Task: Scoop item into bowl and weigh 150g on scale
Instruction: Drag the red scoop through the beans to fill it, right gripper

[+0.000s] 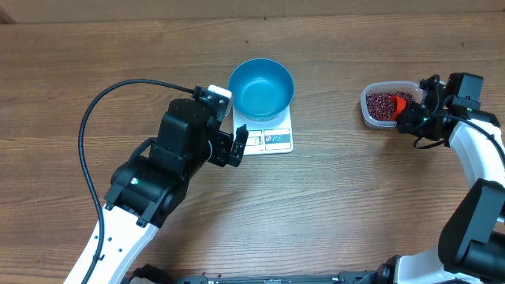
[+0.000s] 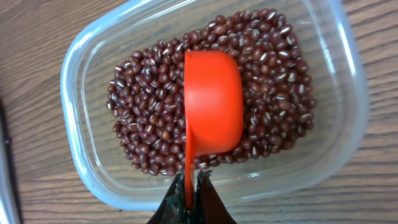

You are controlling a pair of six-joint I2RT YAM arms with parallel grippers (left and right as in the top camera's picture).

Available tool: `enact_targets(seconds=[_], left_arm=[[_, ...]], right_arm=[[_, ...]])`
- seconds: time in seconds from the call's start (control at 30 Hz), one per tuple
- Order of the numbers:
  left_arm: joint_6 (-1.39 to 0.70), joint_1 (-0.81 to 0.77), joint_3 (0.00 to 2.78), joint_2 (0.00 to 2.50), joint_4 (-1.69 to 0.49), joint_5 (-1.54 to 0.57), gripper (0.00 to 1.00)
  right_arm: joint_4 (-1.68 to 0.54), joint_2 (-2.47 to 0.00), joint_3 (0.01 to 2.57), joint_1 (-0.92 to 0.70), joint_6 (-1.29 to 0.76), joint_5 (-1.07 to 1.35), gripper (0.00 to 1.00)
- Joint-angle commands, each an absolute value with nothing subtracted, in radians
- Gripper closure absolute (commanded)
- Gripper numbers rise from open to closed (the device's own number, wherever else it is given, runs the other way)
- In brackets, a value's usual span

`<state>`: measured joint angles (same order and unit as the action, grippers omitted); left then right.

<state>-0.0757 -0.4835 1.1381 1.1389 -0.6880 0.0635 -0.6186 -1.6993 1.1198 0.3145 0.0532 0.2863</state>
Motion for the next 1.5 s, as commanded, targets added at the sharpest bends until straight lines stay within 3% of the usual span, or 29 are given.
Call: enact_targets(seconds=[0.0, 1.47], left_arm=[[-0.083, -0.478, 1.139, 1.124, -0.685, 0.054, 0.00], [-0.083, -0.478, 1.139, 1.124, -0.685, 0.054, 0.00]], right_arm=[[-0.630, -1.734, 1.113, 0.315, 0.062, 0.316, 0.96], [-0.603, -1.785, 1.113, 0.395, 0.076, 0.648, 0.96]])
